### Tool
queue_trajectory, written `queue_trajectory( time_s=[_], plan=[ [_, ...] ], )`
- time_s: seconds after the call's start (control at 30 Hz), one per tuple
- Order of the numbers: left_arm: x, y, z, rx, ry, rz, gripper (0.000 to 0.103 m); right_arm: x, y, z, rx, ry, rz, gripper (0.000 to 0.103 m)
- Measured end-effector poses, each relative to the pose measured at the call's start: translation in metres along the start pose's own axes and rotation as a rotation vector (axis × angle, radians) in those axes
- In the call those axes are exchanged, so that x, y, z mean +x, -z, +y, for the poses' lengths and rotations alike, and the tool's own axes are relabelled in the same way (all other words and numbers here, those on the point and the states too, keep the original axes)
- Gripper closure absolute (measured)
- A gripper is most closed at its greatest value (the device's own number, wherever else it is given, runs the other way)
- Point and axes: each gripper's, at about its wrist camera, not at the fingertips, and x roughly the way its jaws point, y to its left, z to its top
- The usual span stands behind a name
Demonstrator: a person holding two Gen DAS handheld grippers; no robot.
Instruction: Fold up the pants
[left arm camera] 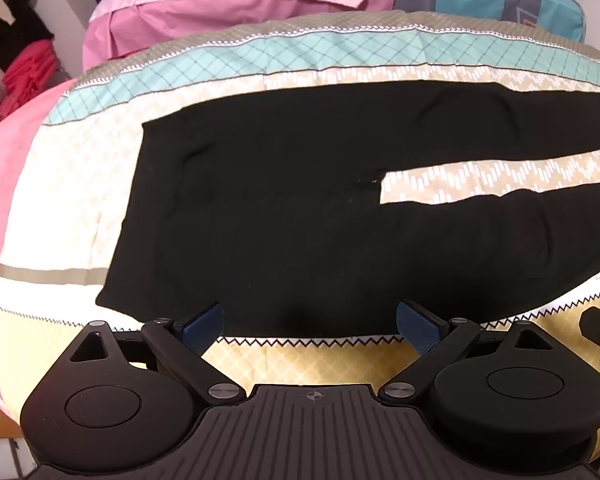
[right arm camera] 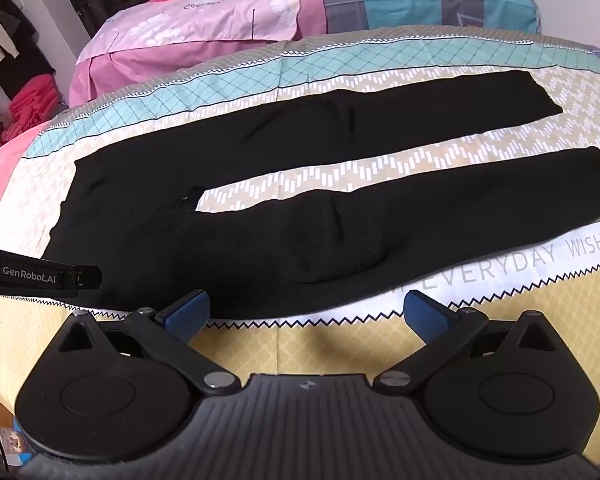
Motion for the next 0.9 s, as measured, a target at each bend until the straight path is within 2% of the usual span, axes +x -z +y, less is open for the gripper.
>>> queue_trajectory(
  time_s=[0.3, 0.4, 0.9],
  plan=[
    [0.0044, 0.0018, 0.0051, -0.026, 0.023, 0.039, 0.0, -0.0005, 0.0037, 0.0036, 0.005, 0.008, 0.0, 0.0],
    [0.007, 0.0018, 0.0027, -0.018, 0.001, 0.033, 0.0, -0.0006, 0.0048, 0.0041, 0.013, 0.012, 0.002, 0.0],
    [-0.0005, 0.0035, 0.0056, -0.003, 0.017, -0.016, 0.0, -0.0008, 0.0078, 0.0083, 0.027, 0.012, -0.004, 0.0]
  ],
)
